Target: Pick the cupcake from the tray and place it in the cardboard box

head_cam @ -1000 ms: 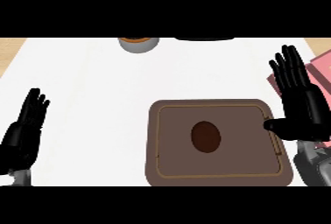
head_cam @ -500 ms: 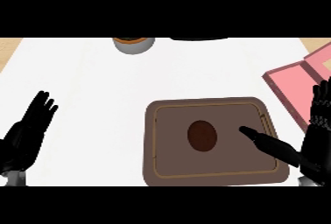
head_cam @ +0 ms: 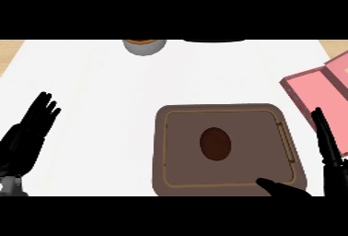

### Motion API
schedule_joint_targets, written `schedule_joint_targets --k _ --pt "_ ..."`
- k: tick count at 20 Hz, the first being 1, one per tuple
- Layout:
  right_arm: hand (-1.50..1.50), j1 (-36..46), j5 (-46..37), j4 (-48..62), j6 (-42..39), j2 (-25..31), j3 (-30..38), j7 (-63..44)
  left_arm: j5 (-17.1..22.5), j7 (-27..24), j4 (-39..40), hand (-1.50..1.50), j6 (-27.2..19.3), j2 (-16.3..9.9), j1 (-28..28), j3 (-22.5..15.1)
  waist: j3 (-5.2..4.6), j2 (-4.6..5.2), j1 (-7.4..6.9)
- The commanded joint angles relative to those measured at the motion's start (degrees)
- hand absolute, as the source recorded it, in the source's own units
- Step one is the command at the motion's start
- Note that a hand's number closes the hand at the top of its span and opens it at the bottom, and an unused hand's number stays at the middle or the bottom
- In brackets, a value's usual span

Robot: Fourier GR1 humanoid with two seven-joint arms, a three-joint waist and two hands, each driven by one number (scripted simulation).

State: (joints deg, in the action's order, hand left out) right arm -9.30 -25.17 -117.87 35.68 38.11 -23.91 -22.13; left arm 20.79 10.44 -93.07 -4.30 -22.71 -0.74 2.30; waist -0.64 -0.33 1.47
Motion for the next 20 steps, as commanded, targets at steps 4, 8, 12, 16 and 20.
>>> schedule_joint_targets --k 4,8,12,16,20 --pt "-1.50 3.82 -6.38 -5.76 -18.44 8.53 -1.99 -25.73 0.94 2.31 -0.85 0.00 0.45 -0.79 2.62 0.28 -0.12 0.54 -2.30" --pt "-1.50 10.43 -4.81 -8.28 -28.75 6.15 -5.74 -40.84 1.60 1.84 -0.66 0.00 3.12 -0.85 2.02 -0.77 0.05 0.76 -4.24" --pt "-1.50 18.72 -1.34 -9.00 -36.44 0.25 -8.73 -54.02 -0.11 1.20 0.22 0.00 1.18 1.27 2.69 -1.88 0.25 0.69 -4.03" --pt "-1.50 23.53 -0.08 -6.63 -38.63 -6.52 -11.08 -60.94 -0.40 0.91 1.32 0.00 1.65 0.90 2.97 -1.34 0.32 0.51 -3.35" --pt "-1.50 26.94 1.57 -1.41 -40.27 -9.45 -9.82 -62.73 0.47 1.55 0.53 0.00 2.14 0.29 2.19 -0.07 0.41 0.42 -3.03"
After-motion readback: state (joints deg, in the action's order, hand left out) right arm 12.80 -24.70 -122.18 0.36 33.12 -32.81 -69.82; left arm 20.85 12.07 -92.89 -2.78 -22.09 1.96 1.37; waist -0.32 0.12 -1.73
